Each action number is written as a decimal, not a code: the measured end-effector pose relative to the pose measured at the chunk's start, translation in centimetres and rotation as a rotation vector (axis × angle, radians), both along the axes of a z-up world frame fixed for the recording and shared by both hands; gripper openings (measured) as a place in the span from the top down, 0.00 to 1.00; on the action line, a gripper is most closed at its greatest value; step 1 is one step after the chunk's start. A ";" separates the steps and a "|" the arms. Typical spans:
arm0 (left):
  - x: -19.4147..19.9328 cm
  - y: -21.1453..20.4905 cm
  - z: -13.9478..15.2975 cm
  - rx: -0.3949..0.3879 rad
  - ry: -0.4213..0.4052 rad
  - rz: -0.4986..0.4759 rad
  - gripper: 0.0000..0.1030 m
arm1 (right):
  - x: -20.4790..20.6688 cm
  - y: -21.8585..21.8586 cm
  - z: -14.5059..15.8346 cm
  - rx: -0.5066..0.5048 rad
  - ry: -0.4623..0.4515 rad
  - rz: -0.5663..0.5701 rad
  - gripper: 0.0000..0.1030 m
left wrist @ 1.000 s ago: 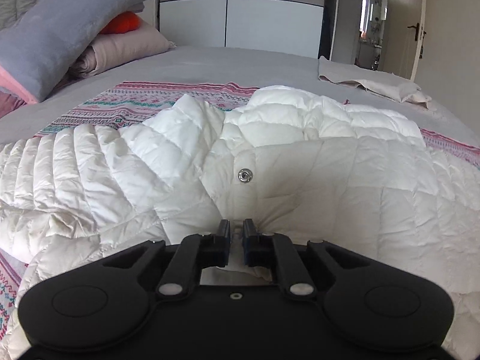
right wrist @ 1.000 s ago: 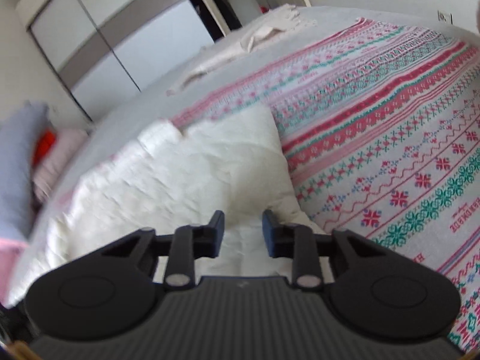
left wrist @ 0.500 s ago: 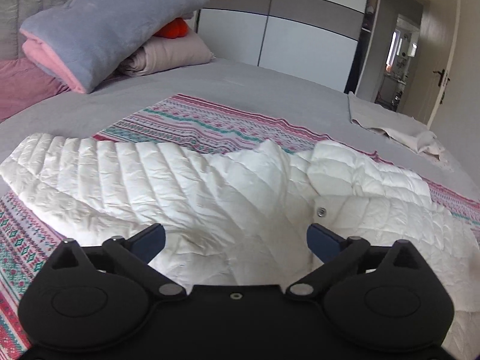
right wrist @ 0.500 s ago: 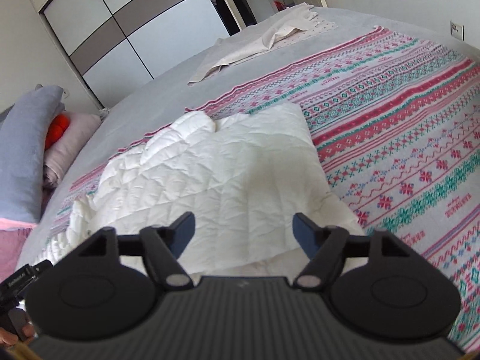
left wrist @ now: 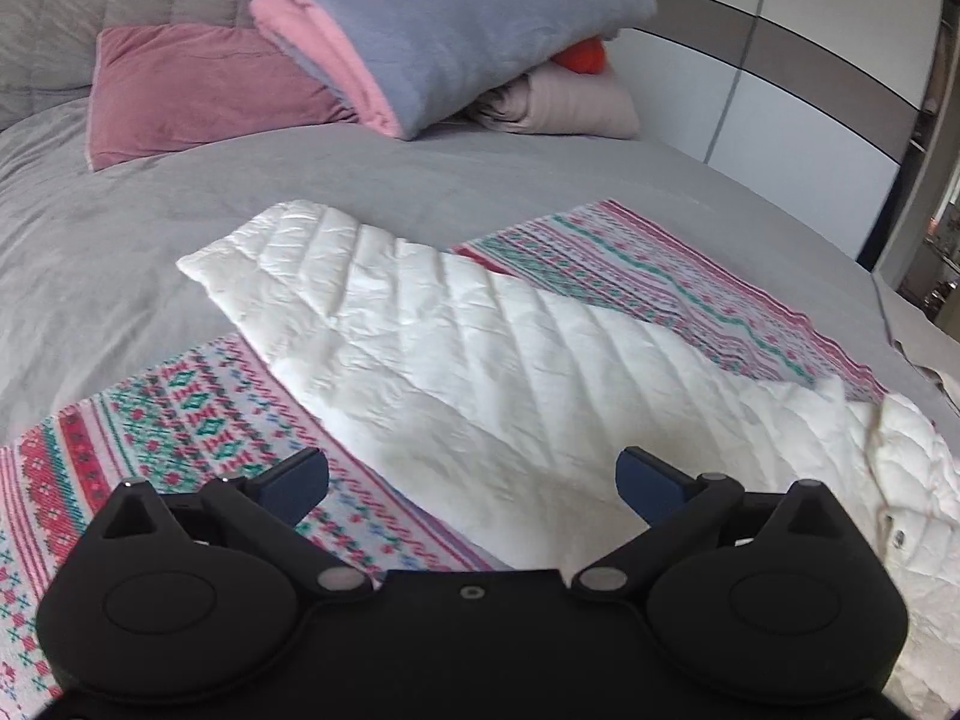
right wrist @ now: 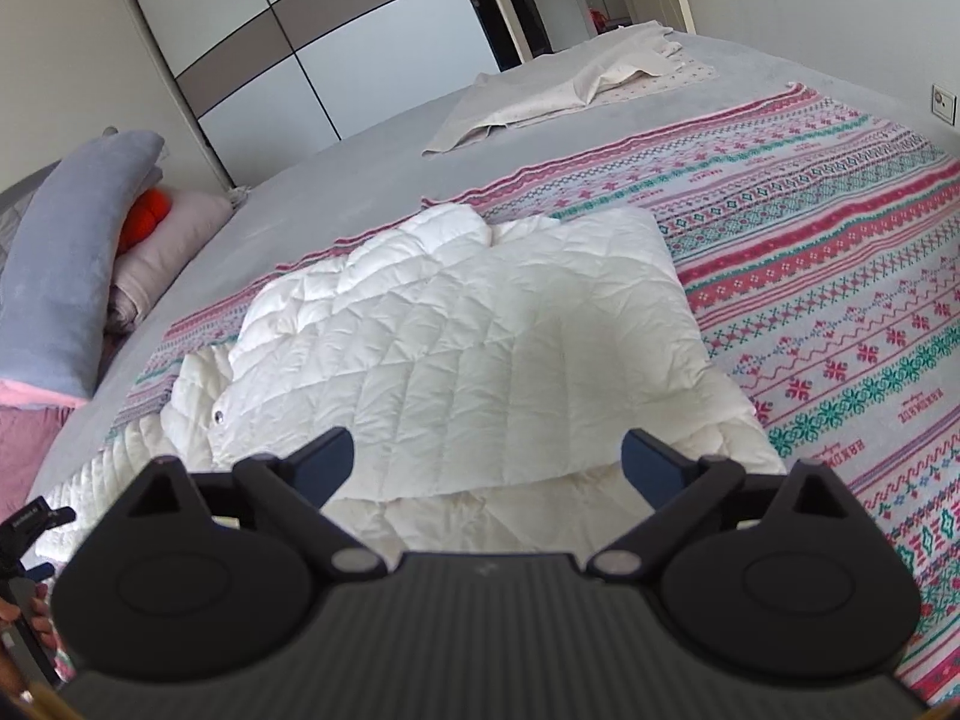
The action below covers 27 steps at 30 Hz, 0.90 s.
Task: Fold large clothes
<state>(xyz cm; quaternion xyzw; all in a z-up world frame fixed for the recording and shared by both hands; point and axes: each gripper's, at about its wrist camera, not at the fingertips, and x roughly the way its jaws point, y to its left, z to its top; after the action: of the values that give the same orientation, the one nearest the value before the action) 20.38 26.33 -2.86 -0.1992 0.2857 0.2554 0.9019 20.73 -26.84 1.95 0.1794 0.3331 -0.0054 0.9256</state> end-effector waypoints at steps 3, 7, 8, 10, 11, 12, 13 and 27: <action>-0.3 3.1 -1.0 -0.037 -0.017 0.072 0.00 | 0.3 0.6 -0.3 -0.026 0.008 0.008 0.06; -1.2 7.5 -3.2 -0.163 -0.134 0.181 0.02 | 0.5 1.0 -0.5 -0.034 0.014 0.022 0.05; -1.4 8.5 -3.7 -0.198 -0.174 0.200 0.07 | 0.5 0.9 -0.5 -0.034 0.015 0.023 0.05; -1.6 9.4 -4.0 -0.182 -0.223 0.211 0.19 | 0.5 0.9 -0.7 -0.037 0.018 0.024 0.05; -1.5 9.8 -4.0 -0.182 -0.234 0.206 0.31 | 0.5 0.9 -0.7 -0.040 0.019 0.025 0.05; -1.4 10.3 -4.1 -0.198 -0.252 0.200 0.40 | 0.5 0.9 -0.7 -0.043 0.021 0.024 0.05; -1.5 10.8 -4.3 -0.228 -0.275 0.199 0.46 | 0.4 0.9 -0.7 -0.044 0.021 0.023 0.05; -1.4 4.6 3.8 -0.146 -0.552 0.016 0.94 | 0.1 -0.5 0.3 -0.014 -0.023 -0.008 0.05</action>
<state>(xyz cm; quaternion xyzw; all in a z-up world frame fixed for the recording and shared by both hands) 19.02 30.96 0.93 -0.3280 0.0455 0.1776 0.9267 20.84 -27.39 2.24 0.1743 0.3217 -0.0092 0.9306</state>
